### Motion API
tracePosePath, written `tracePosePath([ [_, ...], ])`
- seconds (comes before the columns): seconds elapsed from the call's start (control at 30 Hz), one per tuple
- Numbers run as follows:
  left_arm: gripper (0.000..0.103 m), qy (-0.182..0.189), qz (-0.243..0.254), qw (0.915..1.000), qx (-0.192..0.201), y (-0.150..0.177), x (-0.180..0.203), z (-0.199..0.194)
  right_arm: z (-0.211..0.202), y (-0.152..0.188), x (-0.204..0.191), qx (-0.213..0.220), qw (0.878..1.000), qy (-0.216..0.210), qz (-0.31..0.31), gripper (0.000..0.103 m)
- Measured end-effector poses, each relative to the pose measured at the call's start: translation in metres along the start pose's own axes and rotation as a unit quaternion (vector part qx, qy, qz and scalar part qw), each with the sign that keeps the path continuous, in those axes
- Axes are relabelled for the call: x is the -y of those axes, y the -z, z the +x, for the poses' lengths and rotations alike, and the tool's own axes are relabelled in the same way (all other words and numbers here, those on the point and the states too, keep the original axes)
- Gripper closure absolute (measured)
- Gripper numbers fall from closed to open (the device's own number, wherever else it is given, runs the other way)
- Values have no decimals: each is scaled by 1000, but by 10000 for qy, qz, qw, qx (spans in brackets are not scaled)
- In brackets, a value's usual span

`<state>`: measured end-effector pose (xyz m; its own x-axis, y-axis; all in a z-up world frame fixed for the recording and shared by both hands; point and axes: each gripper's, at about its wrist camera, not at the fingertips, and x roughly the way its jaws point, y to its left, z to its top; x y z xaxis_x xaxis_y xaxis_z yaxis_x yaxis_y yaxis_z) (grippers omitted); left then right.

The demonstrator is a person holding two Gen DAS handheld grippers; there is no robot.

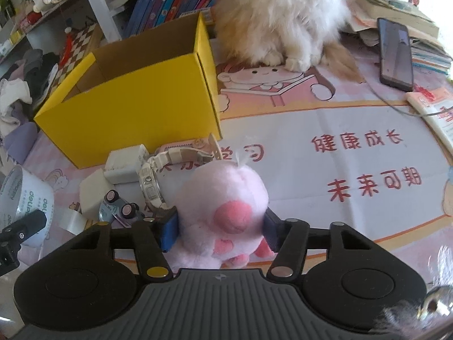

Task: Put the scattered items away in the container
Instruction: 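Lift the pig with the right tool while the left tool carries the tape roll over the yellow box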

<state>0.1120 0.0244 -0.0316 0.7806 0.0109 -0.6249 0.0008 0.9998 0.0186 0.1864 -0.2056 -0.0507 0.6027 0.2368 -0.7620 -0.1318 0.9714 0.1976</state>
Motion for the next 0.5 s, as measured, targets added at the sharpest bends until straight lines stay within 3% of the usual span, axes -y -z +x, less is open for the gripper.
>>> tracePosePath([
  [0.5, 19, 387, 302, 9965, 673, -25, 1, -41, -65, -13, -15, 945, 9941, -89, -534, 46],
])
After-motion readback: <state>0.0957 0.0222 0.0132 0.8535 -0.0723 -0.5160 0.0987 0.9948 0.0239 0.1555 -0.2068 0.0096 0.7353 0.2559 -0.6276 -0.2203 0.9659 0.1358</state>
